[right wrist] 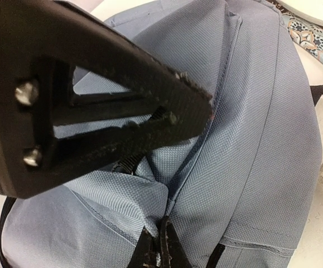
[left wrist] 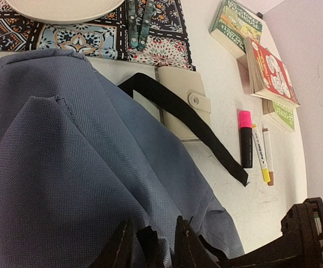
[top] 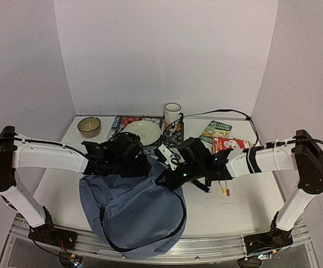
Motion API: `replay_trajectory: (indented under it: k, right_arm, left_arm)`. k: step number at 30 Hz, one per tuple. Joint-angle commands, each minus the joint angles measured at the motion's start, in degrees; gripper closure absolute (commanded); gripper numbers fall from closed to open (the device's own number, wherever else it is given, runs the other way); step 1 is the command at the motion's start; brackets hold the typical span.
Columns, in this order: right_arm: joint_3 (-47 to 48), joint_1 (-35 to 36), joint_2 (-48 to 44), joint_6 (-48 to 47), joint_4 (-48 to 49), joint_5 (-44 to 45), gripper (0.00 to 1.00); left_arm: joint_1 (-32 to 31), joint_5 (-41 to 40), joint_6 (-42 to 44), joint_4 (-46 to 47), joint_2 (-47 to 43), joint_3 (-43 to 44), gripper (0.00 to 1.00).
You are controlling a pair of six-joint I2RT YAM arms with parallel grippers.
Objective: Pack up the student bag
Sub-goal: Unzip the lower front pocket of the student bag.
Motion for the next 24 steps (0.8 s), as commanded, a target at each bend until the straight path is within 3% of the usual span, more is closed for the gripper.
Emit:
replay_trajectory:
  k: [1,4,6,18,24]
  right_arm:
    - [2.6,0.9,-1.1,-1.2,-0.6,-0.7,1.00]
    - [2.4,1.0,-1.2,-1.0,-0.7,0.5,1.00]
    - [2.0,1.0,-1.4,-0.9,-0.7,1.9,1.00]
    - [1.2,-0.9,-1.6,2.3,-1.1,8.2,1.00]
    - [0.9,-1.7,-0.3,4.1,-0.9,10.9,1.00]
  left_arm:
    - [0.3,2.7,1.4,-0.9,2.2,3.8,0.81]
    - [0.3,2.8,1.5,-0.9,1.5,3.7,0.96]
    - [0.3,1.6,1.2,-0.9,-0.5,2.8,1.00]
    - [0.3,-2.5,-4.0,-3.7,-17.0,-10.2,1.00]
    - [0.3,-4.9,-7.1,-11.1,-24.1,-15.0,1.00]
